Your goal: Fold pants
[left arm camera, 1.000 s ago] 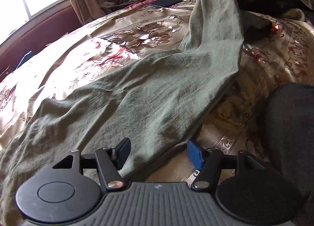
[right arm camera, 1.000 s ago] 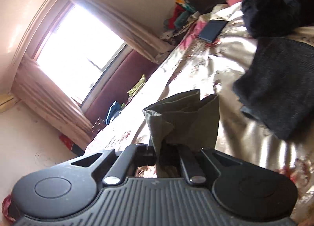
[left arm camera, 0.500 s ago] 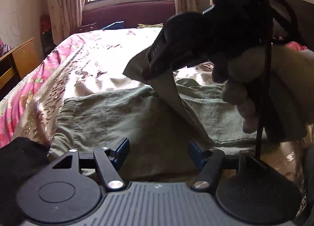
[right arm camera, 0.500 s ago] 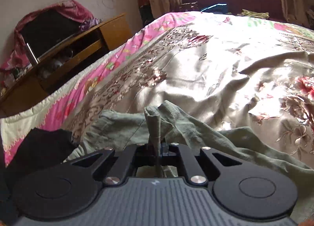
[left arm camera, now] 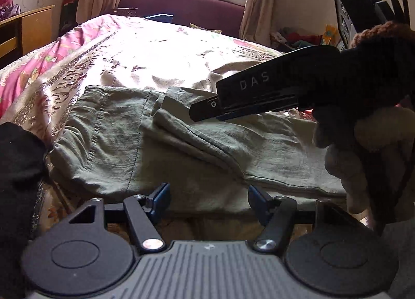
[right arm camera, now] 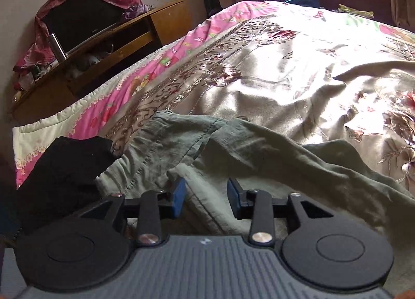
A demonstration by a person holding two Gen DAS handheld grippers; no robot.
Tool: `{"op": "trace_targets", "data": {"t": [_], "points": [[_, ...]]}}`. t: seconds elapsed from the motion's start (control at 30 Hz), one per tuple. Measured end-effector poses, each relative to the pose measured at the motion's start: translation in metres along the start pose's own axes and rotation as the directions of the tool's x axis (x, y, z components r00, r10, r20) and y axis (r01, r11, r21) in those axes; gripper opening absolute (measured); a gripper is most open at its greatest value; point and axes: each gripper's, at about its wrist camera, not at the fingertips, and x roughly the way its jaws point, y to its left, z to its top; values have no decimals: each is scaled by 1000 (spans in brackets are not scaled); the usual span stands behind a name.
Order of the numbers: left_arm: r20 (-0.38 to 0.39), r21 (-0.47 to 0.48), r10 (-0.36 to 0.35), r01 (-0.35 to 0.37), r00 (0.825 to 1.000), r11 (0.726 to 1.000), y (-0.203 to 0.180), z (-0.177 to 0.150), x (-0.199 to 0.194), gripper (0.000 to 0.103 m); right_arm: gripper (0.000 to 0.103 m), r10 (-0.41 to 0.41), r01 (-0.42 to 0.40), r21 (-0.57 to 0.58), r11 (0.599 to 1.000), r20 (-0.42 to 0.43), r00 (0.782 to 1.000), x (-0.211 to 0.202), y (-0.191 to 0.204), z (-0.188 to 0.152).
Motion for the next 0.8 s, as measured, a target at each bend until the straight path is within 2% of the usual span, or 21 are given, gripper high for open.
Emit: {"op": "trace_targets", "data": {"t": [0.1,0.23,0.33,0.4,0.5,0.57,0.63,0.7,0.8], "points": [[-12,-11,16,-16,1000,1000,-2,6,9,78,37,-24,25,-25,999,4,1000,3,-4,12],[-7,-61,8,-8,1000,998,1,19,18,78,37,1,-3,-39,999,-44,999,22,-7,32],[-11,-117,10,-11,1000,993,5,27,27,78,37,53,-59,-57,997,-113,992,37,-4,41],[-30,-149,35,-40,999,988,6,30,33,78,37,99,-109,-72,992,-130,987,40,-1,40],[-57,-168,57,-65,997,984,5,28,33,78,39,158,-182,-110,977,-200,967,45,8,36],[-67,-152,60,-70,996,986,2,24,30,78,44,151,-196,-174,965,-241,959,49,18,29],[-72,-128,68,-77,995,989,0,21,24,78,44,116,-177,-229,957,-256,960,57,25,23],[-73,-114,69,-78,995,990,-1,19,20,79,44,94,-160,-234,959,-272,958,65,27,19],[-75,-105,73,-81,995,991,-1,16,16,79,44,102,-176,-237,956,-294,950,69,34,13]]}}
